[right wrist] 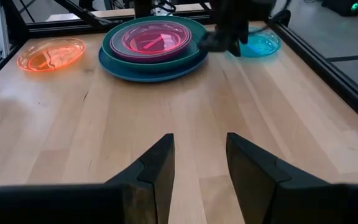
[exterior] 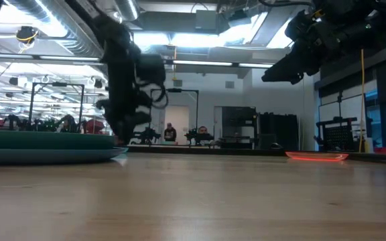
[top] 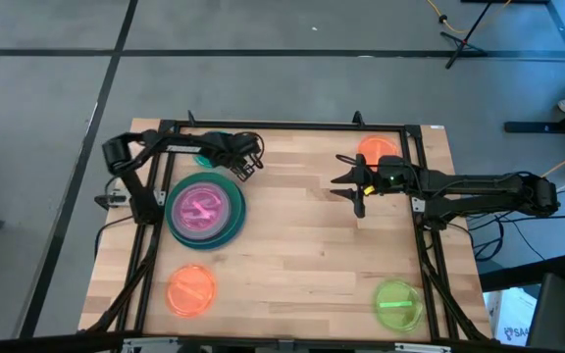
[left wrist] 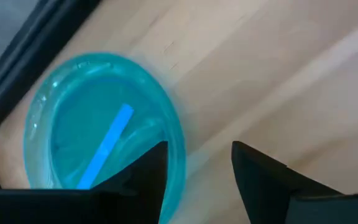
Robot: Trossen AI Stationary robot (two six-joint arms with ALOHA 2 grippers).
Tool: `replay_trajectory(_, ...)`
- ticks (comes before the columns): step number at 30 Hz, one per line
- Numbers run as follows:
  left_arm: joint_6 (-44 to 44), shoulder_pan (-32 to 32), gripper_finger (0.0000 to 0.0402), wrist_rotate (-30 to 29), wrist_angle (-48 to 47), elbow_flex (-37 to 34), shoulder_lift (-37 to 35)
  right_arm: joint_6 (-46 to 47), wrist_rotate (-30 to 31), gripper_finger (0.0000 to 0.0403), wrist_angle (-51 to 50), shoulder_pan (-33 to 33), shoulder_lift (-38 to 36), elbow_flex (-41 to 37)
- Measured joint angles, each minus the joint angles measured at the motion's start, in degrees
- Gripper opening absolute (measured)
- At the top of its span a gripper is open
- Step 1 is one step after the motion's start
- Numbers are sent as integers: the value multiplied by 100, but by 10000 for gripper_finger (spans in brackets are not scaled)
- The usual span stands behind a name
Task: Stack plastic plates
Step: Stack the blue plate on top of the pink plate
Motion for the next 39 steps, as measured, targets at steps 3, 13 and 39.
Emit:
replay_trajectory(3,2,226,165,-8,73,0,317,-8,2,138,4,-1,2,0)
replay_trajectory(13,78,545,140,-193,96,11,602,-11,22,138,17,-1,1,0)
replay_trajectory(39,1031,140,2,-677,96,-7,520,-13,44,138,13,0,0,0)
